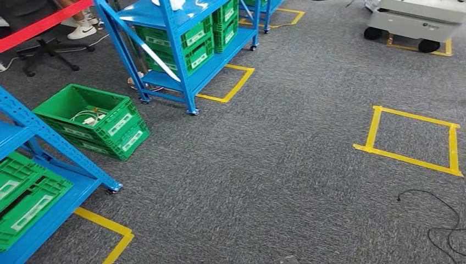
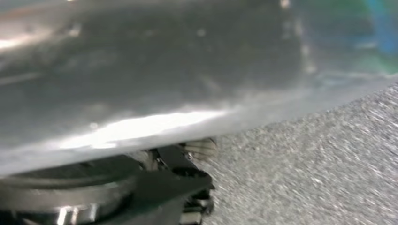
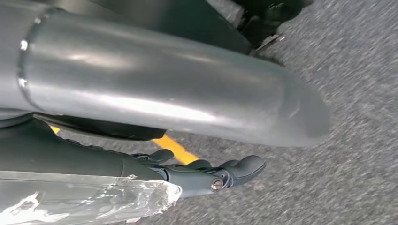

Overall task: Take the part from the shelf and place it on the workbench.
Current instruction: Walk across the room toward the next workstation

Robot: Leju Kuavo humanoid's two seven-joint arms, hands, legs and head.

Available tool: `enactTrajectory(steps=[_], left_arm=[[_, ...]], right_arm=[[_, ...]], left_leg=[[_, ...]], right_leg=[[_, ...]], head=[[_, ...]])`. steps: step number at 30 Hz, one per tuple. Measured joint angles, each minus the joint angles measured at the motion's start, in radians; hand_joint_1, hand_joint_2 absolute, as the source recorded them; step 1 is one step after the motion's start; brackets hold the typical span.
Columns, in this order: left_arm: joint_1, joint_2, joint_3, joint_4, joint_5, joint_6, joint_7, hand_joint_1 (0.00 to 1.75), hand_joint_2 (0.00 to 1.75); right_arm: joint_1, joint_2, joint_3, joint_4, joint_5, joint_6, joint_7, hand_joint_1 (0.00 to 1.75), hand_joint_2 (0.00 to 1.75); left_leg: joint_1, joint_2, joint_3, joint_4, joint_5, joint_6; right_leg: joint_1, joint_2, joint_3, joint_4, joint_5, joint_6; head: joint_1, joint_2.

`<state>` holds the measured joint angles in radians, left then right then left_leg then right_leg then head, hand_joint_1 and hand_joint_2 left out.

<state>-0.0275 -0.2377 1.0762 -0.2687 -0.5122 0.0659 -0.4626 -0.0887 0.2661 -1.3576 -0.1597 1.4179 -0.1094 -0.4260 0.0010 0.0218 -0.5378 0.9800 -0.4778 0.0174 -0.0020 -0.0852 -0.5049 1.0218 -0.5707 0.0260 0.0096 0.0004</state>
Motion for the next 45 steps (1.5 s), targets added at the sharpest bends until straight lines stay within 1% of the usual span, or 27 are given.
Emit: enactTrajectory(steps=[2, 3, 4, 5, 7, 8, 9, 11, 13, 15, 17, 19, 20, 22, 24, 26, 28, 29, 31, 33, 35, 37, 38, 40, 42, 44, 45], left_arm=[[-0.003, 0.000, -0.013, 0.001, -0.027, 0.003, -0.002, 0.00, 0.00], [-0.003, -0.001, -0.019, 0.001, -0.039, 0.005, -0.003, 0.00, 0.00], [-0.003, -0.002, -0.025, 0.002, -0.049, 0.007, -0.006, 0.00, 0.00], [-0.003, -0.002, -0.031, 0.003, -0.057, 0.009, -0.008, 0.00, 0.00], [-0.003, -0.003, -0.041, 0.005, -0.065, 0.011, -0.010, 0.00, 0.00], [-0.003, -0.004, -0.045, 0.006, -0.068, 0.012, -0.011, 0.00, 0.00], [-0.005, -0.004, -0.047, 0.006, -0.072, 0.013, -0.011, 0.00, 0.00], [-0.007, -0.005, -0.052, 0.007, -0.085, 0.019, -0.012, 0.00, 0.00], [-0.007, -0.005, -0.059, 0.007, -0.100, 0.031, -0.014, 0.00, 0.00], [-0.008, -0.007, -0.066, 0.008, -0.108, 0.040, -0.019, 0.00, 0.00], [-0.014, -0.009, -0.069, 0.009, -0.108, 0.043, -0.026, 0.00, 0.00], [-0.017, -0.009, -0.070, 0.009, -0.106, 0.043, -0.028, 0.00, 0.00], [-0.016, -0.009, -0.070, 0.009, -0.105, 0.043, -0.028, 0.00, 0.00], [-0.013, -0.008, -0.070, 0.010, -0.103, 0.046, -0.027, 0.00, 0.00], [-0.014, -0.008, -0.070, 0.010, -0.104, 0.051, -0.027, 0.00, 0.00], [-0.018, -0.009, -0.070, 0.010, -0.107, 0.056, -0.027, 0.00, 0.00], [-0.019, -0.010, -0.070, 0.010, -0.109, 0.062, -0.027, 0.00, 0.00], [-0.018, -0.011, -0.070, 0.010, -0.110, 0.065, -0.027, 0.00, 0.00], [-0.019, -0.014, -0.070, 0.010, -0.110, 0.069, -0.028, 0.00, 0.00], [-0.023, -0.016, -0.069, 0.010, -0.108, 0.070, -0.029, 0.00, 0.00], [-0.022, -0.018, -0.068, 0.010, -0.105, 0.070, -0.031, 0.00, 0.00], [-0.020, -0.018, -0.066, 0.010, -0.101, 0.069, -0.037, 0.00, 0.00], [-0.019, -0.018, -0.066, 0.010, -0.100, 0.067, -0.041, 0.00, 0.00], [-0.019, -0.016, -0.064, 0.010, -0.101, 0.062, -0.046, 0.00, 0.00], [-0.017, -0.013, -0.062, 0.010, -0.104, 0.057, -0.048, 0.00, 0.00], [-0.011, -0.009, -0.060, 0.010, -0.107, 0.053, -0.047, 0.00, 0.00], [-0.009, -0.007, -0.059, 0.010, -0.107, 0.052, -0.047, 0.00, 0.00]], right_arm=[[0.001, -0.008, -0.014, -0.007, -0.019, 0.052, 0.001, 0.00, 0.00], [0.002, -0.012, -0.022, -0.011, -0.027, 0.076, 0.004, 0.00, 0.00], [0.002, -0.017, -0.029, -0.014, -0.036, 0.096, 0.007, 0.00, 0.00], [0.003, -0.021, -0.036, -0.017, -0.043, 0.109, 0.011, 0.00, 0.00], [0.003, -0.030, -0.049, -0.022, -0.052, 0.123, 0.016, 0.00, 0.00], [0.003, -0.034, -0.054, -0.024, -0.056, 0.126, 0.019, 0.00, 0.00], [0.003, -0.037, -0.060, -0.026, -0.061, 0.128, 0.021, 0.00, 0.00], [0.001, -0.045, -0.072, -0.029, -0.078, 0.135, 0.029, 0.00, 0.00], [0.000, -0.059, -0.087, -0.031, -0.103, 0.150, 0.041, 0.00, 0.00], [0.000, -0.078, -0.103, -0.034, -0.122, 0.166, 0.053, 0.00, 0.00], [0.002, -0.099, -0.115, -0.037, -0.130, 0.177, 0.060, 0.00, 0.00], [0.003, -0.114, -0.123, -0.039, -0.131, 0.185, 0.062, 0.00, 0.00], [0.003, -0.120, -0.126, -0.040, -0.130, 0.188, 0.061, 0.00, 0.00], [0.001, -0.123, -0.128, -0.041, -0.126, 0.193, 0.057, 0.00, 0.00], [0.000, -0.123, -0.128, -0.041, -0.124, 0.195, 0.053, 0.00, 0.00], [0.000, -0.125, -0.129, -0.041, -0.124, 0.195, 0.050, 0.00, 0.00], [-0.001, -0.128, -0.129, -0.041, -0.126, 0.196, 0.048, 0.00, 0.00], [-0.003, -0.129, -0.129, -0.041, -0.126, 0.196, 0.047, 0.00, 0.00], [-0.005, -0.132, -0.129, -0.041, -0.128, 0.196, 0.046, 0.00, 0.00], [-0.002, -0.135, -0.130, -0.041, -0.128, 0.197, 0.045, 0.00, 0.00], [0.002, -0.137, -0.130, -0.041, -0.126, 0.199, 0.046, 0.00, 0.00], [0.004, -0.138, -0.130, -0.041, -0.120, 0.201, 0.045, 0.00, 0.00], [0.004, -0.138, -0.130, -0.041, -0.117, 0.202, 0.045, 0.00, 0.00], [0.004, -0.137, -0.129, -0.041, -0.112, 0.203, 0.045, 0.00, 0.00], [0.003, -0.137, -0.129, -0.041, -0.107, 0.203, 0.044, 0.00, 0.00], [0.003, -0.134, -0.128, -0.041, -0.104, 0.202, 0.044, 0.00, 0.00], [0.003, -0.133, -0.127, -0.041, -0.104, 0.201, 0.044, 0.00, 0.00]], left_leg=[[0.003, -0.022, 0.000, -0.002, 0.003, 0.006], [0.003, -0.033, 0.000, -0.002, 0.003, 0.007], [0.002, -0.046, 0.000, -0.002, 0.003, 0.007], [0.003, -0.059, 0.001, -0.001, 0.002, 0.007], [0.004, -0.088, 0.006, -0.001, 0.001, 0.004], [0.004, -0.102, 0.007, 0.000, -0.001, 0.001], [0.004, -0.114, 0.006, 0.003, -0.002, -0.003], [0.005, -0.135, -0.003, 0.007, -0.001, -0.015], [0.009, -0.151, -0.012, 0.008, 0.003, -0.027], [0.007, -0.115, -0.029, 0.040, -0.020, -0.036], [0.005, -0.056, -0.080, 0.148, -0.080, -0.041], [0.008, -0.033, -0.141, 0.276, -0.131, -0.044], [0.008, -0.030, -0.152, 0.302, -0.131, -0.044], [0.007, -0.021, -0.115, 0.235, -0.079, -0.040], [-0.001, 0.026, -0.040, 0.095, -0.021, -0.027], [-0.012, 0.065, -0.006, 0.023, -0.007, -0.016], [-0.014, 0.051, -0.009, 0.014, -0.008, -0.007], [-0.012, 0.039, -0.009, 0.011, -0.005, -0.002], [-0.006, 0.014, -0.008, 0.004, 0.001, 0.008], [-0.004, -0.010, -0.010, 0.003, 0.003, 0.014], [-0.004, -0.038, -0.010, 0.004, 0.004, 0.016], [-0.003, -0.068, -0.006, 0.005, 0.003, 0.015], [-0.003, -0.082, -0.004, 0.005, 0.002, 0.012], [-0.005, -0.105, -0.004, 0.010, 0.000, 0.004], [-0.004, -0.125, -0.011, 0.013, 0.002, -0.008], [-0.001, -0.134, -0.018, 0.017, 0.002, -0.019], [-0.001, -0.119, -0.023, 0.029, -0.008, -0.024]], right_leg=[[-0.003, 0.062, -0.062, 0.128, -0.061, 0.006], [-0.004, 0.076, -0.100, 0.200, -0.086, 0.007], [-0.005, 0.082, -0.130, 0.250, -0.096, 0.009], [-0.005, 0.084, -0.144, 0.261, -0.084, 0.009], [-0.009, 0.096, -0.111, 0.163, -0.006, 0.009], [-0.013, 0.121, -0.080, 0.090, 0.030, 0.010], [-0.017, 0.148, -0.054, 0.027, 0.054, 0.009], [-0.019, 0.182, -0.029, -0.023, 0.059, 0.004], [-0.018, 0.163, -0.025, -0.026, 0.061, -0.007], [-0.019, 0.134, -0.023, -0.030, 0.064, -0.020], [-0.017, 0.101, -0.022, -0.032, 0.062, -0.030], [-0.012, 0.066, -0.022, -0.031, 0.059, -0.035], [-0.010, 0.051, -0.022, -0.031, 0.058, -0.036], [-0.007, 0.025, -0.018, -0.031, 0.055, -0.036], [-0.003, 0.004, -0.011, -0.030, 0.050, -0.031], [0.002, -0.018, -0.008, -0.028, 0.046, -0.023], [0.003, -0.042, -0.005, -0.030, 0.043, -0.015], [0.002, -0.034, -0.006, -0.026, 0.037, -0.009], [-0.003, 0.018, -0.030, 0.028, 0.000, 0.001], [-0.007, 0.072, -0.094, 0.161, -0.065, 0.007], [-0.008, 0.083, -0.150, 0.265, -0.092, 0.010], [-0.009, 0.087, -0.138, 0.218, -0.039, 0.009], [-0.011, 0.099, -0.108, 0.148, 0.005, 0.008], [-0.017, 0.141, -0.049, 0.023, 0.053, 0.006], [-0.017, 0.162, -0.028, -0.016, 0.053, 0.000], [-0.016, 0.142, -0.024, -0.020, 0.055, -0.010], [-0.017, 0.131, -0.022, -0.022, 0.056, -0.016]], head=[[0.007, 0.000], [0.008, 0.000], [0.009, 0.000], [0.009, 0.000], [0.009, 0.000], [0.009, 0.000], [0.009, 0.000], [0.010, 0.000], [0.009, 0.000], [0.004, 0.000], [-0.004, 0.000], [-0.006, 0.000], [-0.006, 0.000], [-0.006, 0.000], [-0.007, 0.000], [-0.006, 0.000], [-0.006, 0.000], [-0.006, 0.000], [-0.001, 0.000], [0.004, 0.000], [0.005, 0.000], [0.005, 0.000], [0.005, 0.000], [0.005, 0.000], [0.004, 0.000], [0.003, 0.000], [0.000, 0.000]])
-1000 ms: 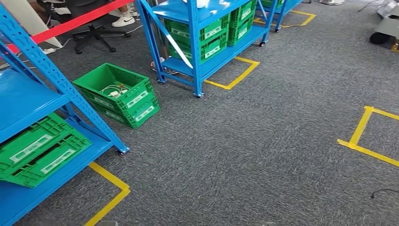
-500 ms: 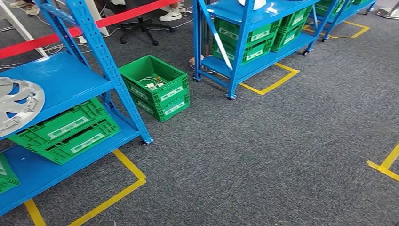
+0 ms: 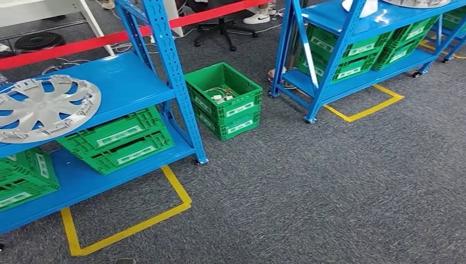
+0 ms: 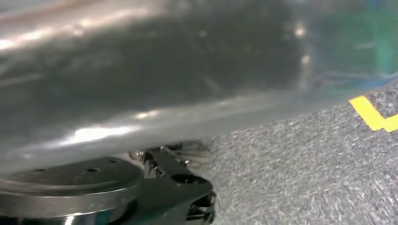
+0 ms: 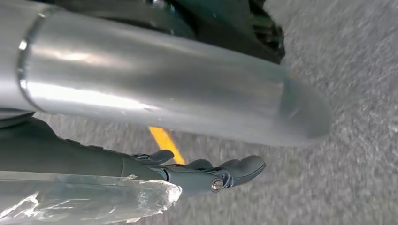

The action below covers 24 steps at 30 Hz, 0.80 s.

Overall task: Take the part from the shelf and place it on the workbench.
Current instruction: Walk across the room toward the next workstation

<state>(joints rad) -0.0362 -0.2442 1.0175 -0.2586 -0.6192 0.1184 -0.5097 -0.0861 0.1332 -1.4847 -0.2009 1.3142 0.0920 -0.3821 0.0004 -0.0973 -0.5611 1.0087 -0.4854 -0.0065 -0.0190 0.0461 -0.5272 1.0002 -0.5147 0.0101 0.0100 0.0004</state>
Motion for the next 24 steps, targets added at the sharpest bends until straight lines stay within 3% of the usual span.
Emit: enactTrajectory(steps=[1, 3, 5, 6, 8, 10, 12, 14, 16, 18, 19, 21, 24], left_arm=[[0.001, 0.002, 0.001, 0.000, 0.000, 0.000, 0.000, 0.00, 0.00], [-0.001, 0.004, 0.005, 0.000, -0.001, 0.000, 0.004, 0.00, 0.00], [-0.001, 0.007, 0.010, 0.000, -0.005, 0.000, 0.012, 0.00, 0.00], [0.001, 0.008, 0.012, 0.000, -0.007, 0.000, 0.016, 0.00, 0.00], [0.004, 0.011, 0.015, 0.000, -0.009, 0.001, 0.020, 0.00, 0.00], [0.003, 0.013, 0.015, 0.000, -0.010, 0.001, 0.021, 0.00, 0.00], [0.000, 0.015, 0.016, 0.000, -0.010, 0.001, 0.021, 0.00, 0.00], [0.003, 0.016, 0.016, 0.000, -0.011, 0.001, 0.021, 0.00, 0.00], [0.006, 0.016, 0.016, 0.000, -0.010, 0.001, 0.021, 0.00, 0.00], [0.004, 0.016, 0.017, 0.000, -0.012, 0.002, 0.022, 0.00, 0.00], [0.003, 0.016, 0.017, 0.000, -0.014, 0.002, 0.024, 0.00, 0.00], [0.003, 0.015, 0.017, 0.000, -0.020, 0.006, 0.028, 0.00, 0.00], [0.003, 0.015, 0.017, 0.000, -0.023, 0.008, 0.031, 0.00, 0.00]], right_arm=[[0.001, 0.001, 0.000, 0.000, 0.001, -0.001, 0.000, 0.00, 0.00], [0.003, 0.003, 0.001, 0.000, 0.003, -0.002, 0.000, 0.00, 0.00], [0.006, 0.003, 0.001, 0.000, 0.004, -0.002, 0.001, 0.00, 0.00], [0.006, 0.003, 0.001, 0.000, 0.005, -0.002, 0.001, 0.00, 0.00], [0.003, 0.003, 0.001, 0.000, 0.005, -0.002, 0.002, 0.00, 0.00], [0.002, 0.005, 0.001, 0.000, 0.005, -0.002, 0.002, 0.00, 0.00], [0.001, 0.006, 0.002, 0.000, 0.005, -0.002, 0.002, 0.00, 0.00], [-0.002, 0.006, 0.002, 0.000, 0.005, -0.002, 0.003, 0.00, 0.00], [-0.004, 0.006, 0.003, 0.000, 0.005, -0.002, 0.002, 0.00, 0.00], [-0.002, 0.006, 0.005, 0.000, 0.005, -0.002, 0.002, 0.00, 0.00], [0.000, 0.006, 0.005, 0.000, 0.005, -0.002, 0.003, 0.00, 0.00], [0.003, 0.006, 0.006, 0.000, 0.004, -0.002, 0.005, 0.00, 0.00], [0.004, 0.006, 0.006, 0.000, 0.004, -0.002, 0.005, 0.00, 0.00]], left_leg=[[-0.001, 0.023, -0.015, 0.031, -0.021, -0.005], [-0.001, 0.073, -0.072, 0.152, -0.087, -0.014], [0.001, 0.087, -0.129, 0.267, -0.127, -0.018], [0.002, 0.089, -0.135, 0.278, -0.119, -0.018], [0.002, 0.102, -0.087, 0.186, -0.053, -0.013], [-0.006, 0.142, -0.019, 0.053, -0.001, -0.002], [-0.013, 0.165, 0.006, -0.003, 0.004, 0.009], [-0.011, 0.147, 0.004, -0.010, 0.005, 0.018], [-0.005, 0.127, 0.007, -0.017, 0.010, 0.028], [-0.002, 0.105, 0.008, -0.020, 0.013, 0.034], [-0.002, 0.092, 0.008, -0.020, 0.013, 0.035], [-0.002, 0.068, 0.009, -0.019, 0.013, 0.036], [-0.003, 0.056, 0.010, -0.019, 0.013, 0.036]], right_leg=[[-0.001, -0.013, 0.001, -0.002, 0.000, -0.006], [0.001, -0.043, 0.003, -0.004, -0.002, -0.015], [0.003, -0.074, 0.004, -0.004, -0.006, -0.019], [0.004, -0.088, 0.006, -0.004, -0.007, -0.019], [0.005, -0.112, 0.013, -0.004, -0.012, -0.018], [0.010, -0.132, 0.021, -0.003, -0.020, -0.012], [0.016, -0.153, 0.025, -0.002, -0.027, -0.004], [0.016, -0.168, 0.028, -0.004, -0.031, 0.006], [0.012, -0.127, 0.016, 0.026, -0.056, 0.017], [0.008, -0.068, -0.038, 0.141, -0.113, 0.024], [0.008, -0.056, -0.075, 0.214, -0.141, 0.026], [0.008, -0.049, -0.129, 0.303, -0.157, 0.028], [0.008, -0.049, -0.141, 0.313, -0.145, 0.028]], head=[[-0.004, 0.000], [-0.010, 0.000], [-0.011, 0.000], [-0.011, 0.000], [-0.011, 0.000], [-0.011, 0.000], [-0.010, 0.000], [-0.009, 0.000], [-0.006, 0.000], [0.000, 0.000], [0.001, 0.000], [0.002, 0.000], [0.003, 0.000]])
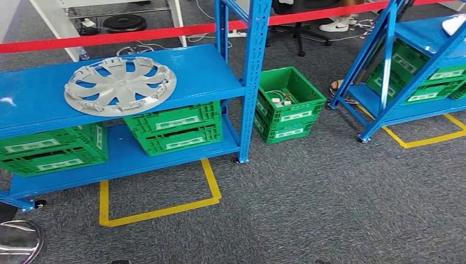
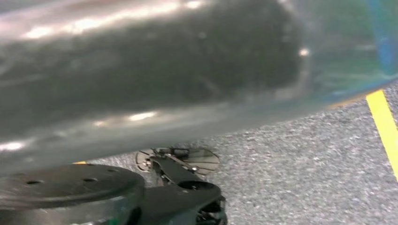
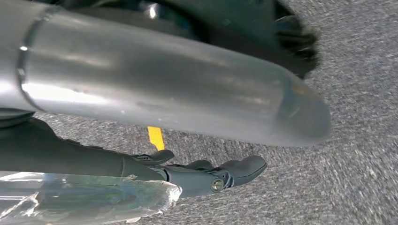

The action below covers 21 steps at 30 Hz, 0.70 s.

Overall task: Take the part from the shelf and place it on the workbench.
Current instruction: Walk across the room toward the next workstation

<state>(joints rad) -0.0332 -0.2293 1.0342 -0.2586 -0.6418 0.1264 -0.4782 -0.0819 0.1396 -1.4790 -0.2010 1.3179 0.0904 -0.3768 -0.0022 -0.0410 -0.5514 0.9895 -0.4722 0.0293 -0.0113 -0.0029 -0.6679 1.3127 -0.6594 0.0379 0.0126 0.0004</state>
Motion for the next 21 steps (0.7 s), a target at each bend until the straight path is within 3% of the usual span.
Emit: enactTrajectory(steps=[3, 5, 7, 8, 10, 12, 14, 15, 16, 18, 20, 21], left_arm=[[0.000, -0.001, 0.000, 0.000, -0.003, 0.002, 0.003, 0.00, 0.00], [-0.003, -0.006, 0.000, 0.000, -0.017, 0.012, 0.010, 0.00, 0.00], [-0.006, -0.011, 0.000, 0.001, -0.033, 0.021, 0.016, 0.00, 0.00], [-0.005, -0.012, 0.000, 0.001, -0.038, 0.022, 0.016, 0.00, 0.00], [-0.007, -0.013, -0.001, 0.002, -0.042, 0.022, 0.017, 0.00, 0.00], [-0.010, -0.014, -0.001, 0.002, -0.045, 0.021, 0.019, 0.00, 0.00], [-0.011, -0.012, -0.001, 0.002, -0.042, 0.012, 0.018, 0.00, 0.00], [-0.009, -0.010, -0.001, 0.003, -0.039, 0.004, 0.015, 0.00, 0.00], [-0.007, -0.007, -0.001, 0.003, -0.036, -0.005, 0.013, 0.00, 0.00], [-0.006, 0.003, 0.000, 0.003, -0.033, -0.015, 0.015, 0.00, 0.00], [-0.009, 0.010, 0.001, 0.003, -0.035, -0.017, 0.021, 0.00, 0.00], [-0.009, 0.013, 0.001, 0.003, -0.037, -0.018, 0.023, 0.00, 0.00]], right_arm=[[0.000, 0.000, 0.000, 0.000, -0.002, 0.000, 0.000, 0.00, 0.00], [-0.002, -0.002, 0.000, 0.000, -0.009, 0.002, 0.000, 0.00, 0.00], [-0.003, -0.004, 0.000, 0.000, -0.017, 0.004, -0.001, 0.00, 0.00], [-0.003, -0.004, 0.000, 0.000, -0.018, 0.003, -0.001, 0.00, 0.00], [-0.004, -0.005, 0.000, 0.000, -0.019, 0.002, -0.001, 0.00, 0.00], [-0.001, -0.006, 0.000, 0.000, -0.020, 0.000, -0.002, 0.00, 0.00], [0.001, -0.006, 0.001, 0.000, -0.011, -0.005, -0.002, 0.00, 0.00], [0.000, -0.005, 0.004, 0.000, -0.003, -0.009, -0.003, 0.00, 0.00], [-0.001, -0.004, 0.008, 0.000, 0.005, -0.013, -0.006, 0.00, 0.00], [-0.004, 0.003, 0.018, 0.000, 0.016, -0.021, -0.027, 0.00, 0.00], [-0.004, 0.010, 0.027, 0.000, 0.020, -0.025, -0.056, 0.00, 0.00], [-0.005, 0.013, 0.031, 0.000, 0.022, -0.025, -0.065, 0.00, 0.00]], left_leg=[[0.000, -0.007, 0.001, 0.000, 0.000, 0.000], [0.000, -0.043, -0.002, 0.004, -0.001, -0.011], [0.005, -0.088, -0.010, 0.007, 0.001, -0.030], [0.007, -0.087, -0.015, 0.011, -0.001, -0.037], [0.006, -0.041, -0.042, 0.064, -0.035, -0.048], [0.007, 0.013, -0.099, 0.182, -0.096, -0.057], [0.009, 0.029, -0.141, 0.268, -0.121, -0.060], [0.010, 0.032, -0.139, 0.265, -0.107, -0.060], [0.009, 0.037, -0.120, 0.228, -0.078, -0.057], [0.002, 0.075, -0.052, 0.102, -0.018, -0.044], [-0.008, 0.113, -0.011, 0.022, 0.001, -0.030], [-0.012, 0.116, -0.009, 0.012, -0.004, -0.026]], right_leg=[[0.000, 0.001, 0.007, -0.025, 0.022, -0.001], [-0.005, 0.053, 0.070, -0.175, 0.092, -0.009], [-0.008, 0.088, 0.128, -0.306, 0.147, -0.022], [-0.008, 0.072, 0.131, -0.307, 0.148, -0.028], [-0.010, 0.043, 0.135, -0.315, 0.151, -0.039], [-0.007, 0.010, 0.137, -0.316, 0.149, -0.046], [-0.005, -0.023, 0.139, -0.316, 0.146, -0.049], [-0.004, -0.038, 0.141, -0.316, 0.144, -0.049], [-0.003, -0.051, 0.144, -0.316, 0.142, -0.049], [0.002, -0.074, 0.151, -0.315, 0.136, -0.045], [0.008, -0.097, 0.157, -0.314, 0.129, -0.038], [0.010, -0.108, 0.159, -0.314, 0.126, -0.034]], head=[[0.000, 0.000], [0.001, 0.000], [0.001, 0.000], [0.001, 0.000], [-0.006, 0.000], [-0.013, 0.000], [-0.014, 0.000], [-0.014, 0.000], [-0.014, 0.000], [-0.014, 0.000], [-0.013, 0.000], [-0.014, 0.000]])
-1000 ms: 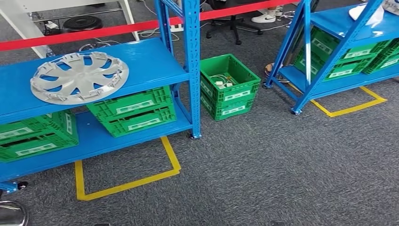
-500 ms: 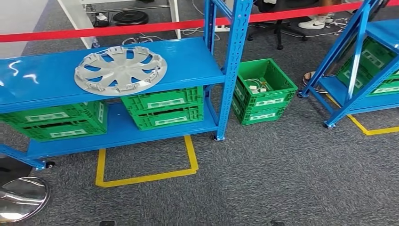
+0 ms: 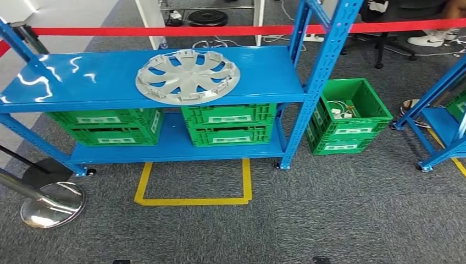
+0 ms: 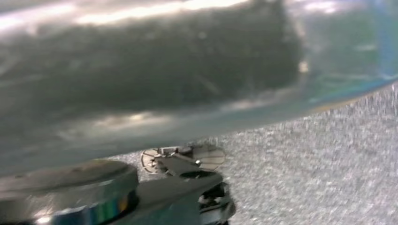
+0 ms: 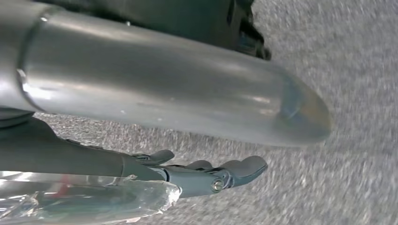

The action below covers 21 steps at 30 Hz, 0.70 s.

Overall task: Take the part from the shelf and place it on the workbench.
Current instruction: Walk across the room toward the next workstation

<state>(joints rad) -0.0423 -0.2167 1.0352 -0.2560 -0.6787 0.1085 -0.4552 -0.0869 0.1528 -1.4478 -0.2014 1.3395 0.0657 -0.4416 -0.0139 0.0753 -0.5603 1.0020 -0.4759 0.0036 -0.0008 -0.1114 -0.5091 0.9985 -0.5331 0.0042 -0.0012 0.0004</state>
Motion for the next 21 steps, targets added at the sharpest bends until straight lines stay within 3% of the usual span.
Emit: enactTrajectory(steps=[1, 2, 4, 5, 7, 8, 9, 11, 13, 15, 17, 19, 21], left_arm=[[0.001, 0.001, 0.000, 0.000, -0.003, -0.001, 0.001, 0.00, 0.00], [0.005, 0.002, 0.000, 0.000, -0.006, -0.001, 0.001, 0.00, 0.00], [0.007, 0.002, 0.000, 0.000, -0.012, -0.002, -0.001, 0.00, 0.00], [0.006, 0.002, 0.000, 0.000, -0.015, -0.002, -0.002, 0.00, 0.00], [0.002, 0.001, 0.000, 0.000, -0.020, -0.002, -0.002, 0.00, 0.00], [0.003, 0.001, 0.000, 0.000, -0.021, -0.002, -0.003, 0.00, 0.00], [0.003, 0.001, 0.000, 0.000, -0.021, -0.002, -0.003, 0.00, 0.00], [0.004, 0.000, 0.000, 0.000, -0.021, -0.002, -0.003, 0.00, 0.00], [0.002, 0.000, 0.000, 0.000, -0.022, -0.002, -0.003, 0.00, 0.00], [0.001, 0.000, 0.000, 0.000, -0.023, -0.002, -0.003, 0.00, 0.00], [0.005, 0.001, 0.000, 0.000, -0.026, 0.000, -0.003, 0.00, 0.00], [0.007, 0.002, 0.000, 0.000, -0.031, 0.001, -0.004, 0.00, 0.00], [0.003, 0.002, 0.000, 0.000, -0.034, 0.001, -0.007, 0.00, 0.00]], right_arm=[[-0.001, 0.001, 0.004, 0.000, 0.002, 0.000, -0.005, 0.00, 0.00], [-0.003, 0.002, 0.008, 0.000, 0.004, 0.002, -0.007, 0.00, 0.00], [-0.004, 0.002, 0.014, 0.000, 0.008, 0.006, -0.011, 0.00, 0.00], [-0.002, 0.002, 0.016, 0.000, 0.009, 0.008, -0.013, 0.00, 0.00], [0.003, 0.002, 0.020, -0.001, 0.010, 0.009, -0.013, 0.00, 0.00], [0.005, 0.002, 0.022, -0.001, 0.010, 0.009, -0.013, 0.00, 0.00], [0.006, 0.002, 0.023, -0.002, 0.010, 0.009, -0.013, 0.00, 0.00], [0.007, 0.002, 0.026, -0.003, 0.010, 0.010, -0.014, 0.00, 0.00], [0.006, 0.002, 0.029, -0.004, 0.010, 0.010, -0.014, 0.00, 0.00], [0.006, 0.002, 0.030, -0.005, 0.010, 0.010, -0.015, 0.00, 0.00], [0.005, 0.002, 0.031, -0.005, 0.010, 0.011, -0.015, 0.00, 0.00], [0.005, 0.004, 0.033, -0.006, 0.010, 0.013, -0.017, 0.00, 0.00], [0.006, 0.005, 0.034, -0.006, 0.008, 0.017, -0.020, 0.00, 0.00]], left_leg=[[0.001, -0.011, -0.001, -0.004, 0.000, 0.004], [0.003, -0.023, 0.000, -0.008, 0.003, 0.007], [0.010, -0.046, 0.003, -0.016, 0.008, 0.016], [0.012, -0.057, 0.004, -0.018, 0.010, 0.019], [0.013, -0.081, 0.003, -0.017, 0.009, 0.022], [0.013, -0.094, 0.004, -0.017, 0.009, 0.023], [0.014, -0.108, 0.006, -0.016, 0.009, 0.023], [0.015, -0.136, 0.012, -0.016, 0.007, 0.020], [0.013, -0.161, 0.013, -0.012, 0.003, 0.012], [0.014, -0.180, 0.006, -0.008, 0.004, 0.001], [0.018, -0.193, -0.002, -0.003, 0.004, -0.010], [0.016, -0.161, -0.021, 0.041, -0.021, -0.020], [0.015, -0.109, -0.072, 0.153, -0.081, -0.029]], right_leg=[[0.000, -0.012, 0.003, -0.002, -0.002, 0.004], [0.000, -0.008, 0.004, 0.001, -0.007, 0.010], [-0.004, 0.042, -0.015, 0.048, -0.040, 0.020], [-0.007, 0.075, -0.042, 0.104, -0.070, 0.024], [-0.009, 0.106, -0.112, 0.243, -0.130, 0.028], [-0.009, 0.108, -0.137, 0.286, -0.138, 0.029], [-0.010, 0.110, -0.146, 0.292, -0.124, 0.029], [-0.012, 0.121, -0.107, 0.188, -0.045, 0.028], [-0.017, 0.161, -0.051, 0.058, 0.012, 0.026], [-0.017, 0.183, -0.028, 0.013, 0.018, 0.020], [-0.016, 0.165, -0.024, 0.009, 0.020, 0.010], [-0.019, 0.146, -0.019, 0.004, 0.022, -0.002], [-0.018, 0.127, -0.015, 0.001, 0.019, -0.010]], head=[[0.000, 0.000], [0.000, 0.000], [0.003, 0.000], [0.005, 0.000], [0.009, 0.000], [0.010, 0.000], [0.010, 0.000], [0.011, 0.000], [0.011, 0.000], [0.012, 0.000], [0.012, 0.000], [0.007, 0.000], [-0.001, 0.000]])
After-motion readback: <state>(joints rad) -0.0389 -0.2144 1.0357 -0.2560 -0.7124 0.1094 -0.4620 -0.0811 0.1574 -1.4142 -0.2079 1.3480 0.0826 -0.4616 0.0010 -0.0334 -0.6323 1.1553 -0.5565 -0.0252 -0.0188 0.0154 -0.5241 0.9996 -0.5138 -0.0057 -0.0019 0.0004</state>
